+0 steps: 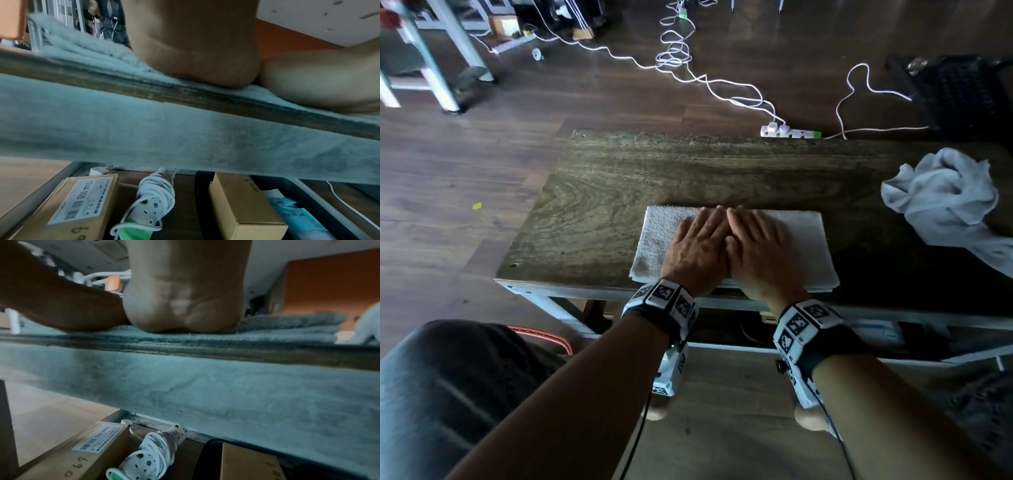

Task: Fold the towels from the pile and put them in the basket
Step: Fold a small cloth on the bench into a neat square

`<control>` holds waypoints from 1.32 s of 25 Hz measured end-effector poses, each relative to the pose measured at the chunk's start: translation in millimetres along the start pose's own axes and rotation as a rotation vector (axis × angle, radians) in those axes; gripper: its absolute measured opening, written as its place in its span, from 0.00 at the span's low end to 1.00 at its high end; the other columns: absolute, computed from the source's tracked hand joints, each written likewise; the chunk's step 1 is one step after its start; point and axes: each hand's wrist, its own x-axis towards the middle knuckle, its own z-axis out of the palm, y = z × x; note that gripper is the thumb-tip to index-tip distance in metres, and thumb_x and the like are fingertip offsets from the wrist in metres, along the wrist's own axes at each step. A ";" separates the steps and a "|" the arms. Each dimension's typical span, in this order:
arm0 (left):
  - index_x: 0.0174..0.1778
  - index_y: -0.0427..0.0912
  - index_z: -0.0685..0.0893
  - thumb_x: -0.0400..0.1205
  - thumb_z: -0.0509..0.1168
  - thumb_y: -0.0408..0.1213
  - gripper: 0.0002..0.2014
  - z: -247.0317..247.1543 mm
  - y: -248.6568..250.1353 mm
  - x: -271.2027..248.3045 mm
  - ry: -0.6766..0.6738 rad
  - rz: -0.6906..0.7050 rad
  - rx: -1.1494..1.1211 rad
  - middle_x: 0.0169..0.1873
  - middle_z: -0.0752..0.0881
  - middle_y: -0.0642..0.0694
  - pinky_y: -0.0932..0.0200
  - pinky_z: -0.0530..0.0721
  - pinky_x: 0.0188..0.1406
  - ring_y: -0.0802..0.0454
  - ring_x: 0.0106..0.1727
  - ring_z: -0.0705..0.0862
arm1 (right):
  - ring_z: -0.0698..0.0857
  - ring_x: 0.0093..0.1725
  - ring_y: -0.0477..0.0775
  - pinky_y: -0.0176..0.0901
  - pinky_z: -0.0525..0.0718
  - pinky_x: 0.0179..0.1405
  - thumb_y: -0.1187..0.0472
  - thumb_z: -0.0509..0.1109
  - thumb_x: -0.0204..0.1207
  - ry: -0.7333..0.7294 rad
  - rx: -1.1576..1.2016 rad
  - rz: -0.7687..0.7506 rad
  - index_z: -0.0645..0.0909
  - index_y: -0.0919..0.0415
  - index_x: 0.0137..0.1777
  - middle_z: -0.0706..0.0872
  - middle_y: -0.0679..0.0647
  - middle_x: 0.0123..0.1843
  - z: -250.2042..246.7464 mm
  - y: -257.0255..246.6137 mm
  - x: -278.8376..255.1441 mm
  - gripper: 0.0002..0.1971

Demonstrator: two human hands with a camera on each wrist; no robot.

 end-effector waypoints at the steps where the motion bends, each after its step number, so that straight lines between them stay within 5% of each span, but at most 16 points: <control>1: 0.86 0.55 0.47 0.89 0.39 0.49 0.27 0.9 -1.4 -0.5 -0.002 -0.005 -0.002 0.86 0.47 0.53 0.46 0.43 0.85 0.52 0.86 0.42 | 0.52 0.87 0.51 0.56 0.50 0.86 0.45 0.35 0.86 0.004 -0.030 0.005 0.52 0.51 0.88 0.56 0.49 0.89 0.8 1.7 -1.3 0.31; 10: 0.86 0.55 0.47 0.84 0.39 0.65 0.34 0.9 -16.5 -2.2 -0.006 -0.123 -0.005 0.86 0.45 0.53 0.47 0.41 0.85 0.53 0.86 0.41 | 0.45 0.88 0.52 0.58 0.46 0.86 0.42 0.38 0.86 -0.017 -0.058 0.091 0.47 0.50 0.88 0.48 0.49 0.90 -4.1 8.3 -5.3 0.31; 22: 0.86 0.47 0.45 0.80 0.38 0.71 0.43 -7.7 -28.6 -14.6 0.018 -0.235 -0.008 0.86 0.45 0.50 0.48 0.42 0.85 0.54 0.86 0.40 | 0.41 0.88 0.51 0.52 0.42 0.86 0.27 0.38 0.78 -0.043 -0.100 0.224 0.43 0.58 0.88 0.43 0.53 0.90 -12.3 35.3 -16.7 0.46; 33: 0.85 0.52 0.52 0.77 0.40 0.75 0.44 -12.1 -48.8 -25.7 0.071 -0.262 -0.026 0.86 0.51 0.53 0.42 0.49 0.84 0.53 0.86 0.44 | 0.43 0.88 0.52 0.60 0.52 0.85 0.23 0.39 0.76 0.033 -0.020 0.327 0.45 0.60 0.88 0.45 0.55 0.90 -14.8 50.1 -31.3 0.50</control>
